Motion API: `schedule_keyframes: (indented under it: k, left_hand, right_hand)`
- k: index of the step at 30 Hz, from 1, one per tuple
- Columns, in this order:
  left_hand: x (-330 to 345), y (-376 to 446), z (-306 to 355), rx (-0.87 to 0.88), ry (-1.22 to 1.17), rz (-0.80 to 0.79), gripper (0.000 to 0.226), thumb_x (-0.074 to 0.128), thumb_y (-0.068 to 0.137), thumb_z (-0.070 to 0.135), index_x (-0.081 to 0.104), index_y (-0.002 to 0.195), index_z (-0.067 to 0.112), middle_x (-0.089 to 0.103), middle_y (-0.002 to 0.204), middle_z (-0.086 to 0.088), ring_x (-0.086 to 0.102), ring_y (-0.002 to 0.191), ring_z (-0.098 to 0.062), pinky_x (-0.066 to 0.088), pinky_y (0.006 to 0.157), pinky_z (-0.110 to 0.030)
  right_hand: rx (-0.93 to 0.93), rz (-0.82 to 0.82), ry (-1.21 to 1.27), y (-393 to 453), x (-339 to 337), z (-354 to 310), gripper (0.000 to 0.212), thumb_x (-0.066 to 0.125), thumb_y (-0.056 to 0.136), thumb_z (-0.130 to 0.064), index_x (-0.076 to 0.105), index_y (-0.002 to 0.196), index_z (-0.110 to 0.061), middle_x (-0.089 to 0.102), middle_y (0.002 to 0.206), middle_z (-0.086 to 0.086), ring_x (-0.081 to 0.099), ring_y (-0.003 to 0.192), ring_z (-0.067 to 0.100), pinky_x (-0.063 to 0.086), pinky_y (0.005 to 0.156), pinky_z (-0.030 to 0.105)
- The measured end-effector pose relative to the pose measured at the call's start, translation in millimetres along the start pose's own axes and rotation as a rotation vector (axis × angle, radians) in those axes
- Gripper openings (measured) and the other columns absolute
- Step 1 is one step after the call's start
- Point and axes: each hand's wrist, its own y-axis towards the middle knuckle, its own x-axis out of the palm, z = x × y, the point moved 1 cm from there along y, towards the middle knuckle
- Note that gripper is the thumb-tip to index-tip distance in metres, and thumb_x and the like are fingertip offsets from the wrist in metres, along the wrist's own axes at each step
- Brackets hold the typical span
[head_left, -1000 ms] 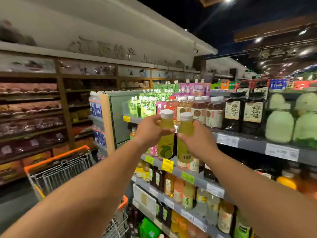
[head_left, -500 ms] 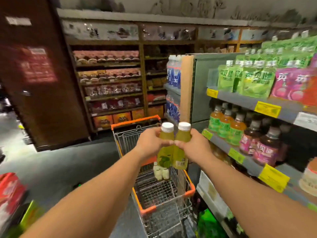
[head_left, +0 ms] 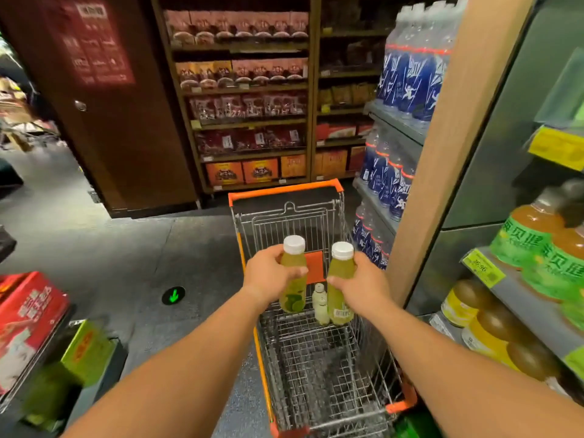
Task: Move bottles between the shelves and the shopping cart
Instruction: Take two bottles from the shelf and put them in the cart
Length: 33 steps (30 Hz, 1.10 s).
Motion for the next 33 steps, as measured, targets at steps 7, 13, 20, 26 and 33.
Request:
schedule_keyframes:
  k: [7, 13, 20, 26, 33]
  left_hand:
    - [23, 100, -75, -0.141, -0.017, -0.016, 0.048, 0.086, 0.074, 0.026, 0.068, 0.118, 0.032, 0.072, 0.104, 0.012, 0.067, 0.099, -0.011, 0.052, 0.095, -0.04]
    - [75, 178, -170, -0.308, 0.023, -0.008, 0.044, 0.081, 0.078, 0.021, 0.064, 0.119, 0.021, 0.071, 0.109, 0.002, 0.065, 0.1, -0.02, 0.05, 0.089, -0.033]
    - [150, 275, -292, -0.459, -0.031, 0.07, 0.02, 0.073, 0.083, 0.014, 0.065, 0.102, 0.014, 0.068, 0.093, -0.002, 0.058, 0.077, -0.013, 0.042, 0.059, -0.012]
    - [207, 329, -393, -0.595, -0.06, 0.143, 0.033, 0.075, 0.081, 0.015, 0.068, 0.113, 0.013, 0.071, 0.106, -0.005, 0.065, 0.095, -0.022, 0.054, 0.088, -0.034]
    - [261, 354, -451, -0.611, -0.091, 0.156, 0.042, 0.071, 0.084, 0.009, 0.066, 0.124, 0.019, 0.073, 0.111, -0.003, 0.065, 0.105, -0.023, 0.052, 0.091, -0.037]
  right_hand:
    - [0.101, -0.048, -0.026, 90, 73, 47, 0.034, 0.076, 0.08, -0.03, 0.054, 0.106, -0.027, 0.067, 0.096, -0.004, 0.062, 0.087, 0.021, 0.05, 0.076, 0.036]
    - [0.208, -0.141, -0.04, 168, 164, 114, 0.032, 0.073, 0.081, -0.027, 0.055, 0.108, -0.026, 0.068, 0.096, -0.002, 0.062, 0.089, 0.019, 0.049, 0.082, 0.032]
    - [0.317, -0.183, 0.01, 275, 292, 216, 0.036, 0.071, 0.085, -0.016, 0.056, 0.117, -0.009, 0.063, 0.112, 0.012, 0.061, 0.099, 0.03, 0.053, 0.076, 0.022]
    - [0.295, -0.155, -0.086, 340, 380, 270, 0.025, 0.064, 0.085, -0.013, 0.06, 0.109, -0.009, 0.052, 0.091, 0.0, 0.061, 0.094, 0.028, 0.037, 0.07, 0.026]
    - [0.322, -0.104, -0.123, 365, 422, 322, 0.028, 0.065, 0.083, -0.016, 0.06, 0.111, -0.018, 0.054, 0.093, -0.004, 0.06, 0.093, 0.026, 0.04, 0.071, 0.026]
